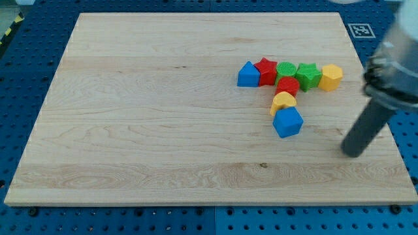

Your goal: Place the heart into the left of the cube

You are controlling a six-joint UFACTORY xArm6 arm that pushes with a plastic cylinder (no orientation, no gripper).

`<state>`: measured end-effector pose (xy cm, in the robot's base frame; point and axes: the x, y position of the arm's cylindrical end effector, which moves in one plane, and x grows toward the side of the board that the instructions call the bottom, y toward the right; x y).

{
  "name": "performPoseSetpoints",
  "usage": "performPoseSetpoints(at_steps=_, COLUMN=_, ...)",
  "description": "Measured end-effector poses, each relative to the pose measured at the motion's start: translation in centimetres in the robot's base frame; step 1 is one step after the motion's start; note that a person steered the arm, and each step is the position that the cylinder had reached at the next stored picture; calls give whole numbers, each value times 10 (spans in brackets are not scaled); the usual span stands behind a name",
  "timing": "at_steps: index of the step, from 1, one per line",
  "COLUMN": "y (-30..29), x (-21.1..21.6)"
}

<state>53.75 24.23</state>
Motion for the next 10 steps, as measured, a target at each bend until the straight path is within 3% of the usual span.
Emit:
performPoseSetpoints(at_steps=1, y=28, x=-45)
performPoseSetpoints(at_steps=2, y=-2, x=-69)
performPoseSetpoints(at_steps=4, y=-91, x=-79)
performPoseSetpoints(at_steps=7, y=-138, x=-95)
performPoseSetpoints(at_steps=9, y=-140, x=-71)
performPoseSetpoints(at_steps=10, y=-138, x=-96)
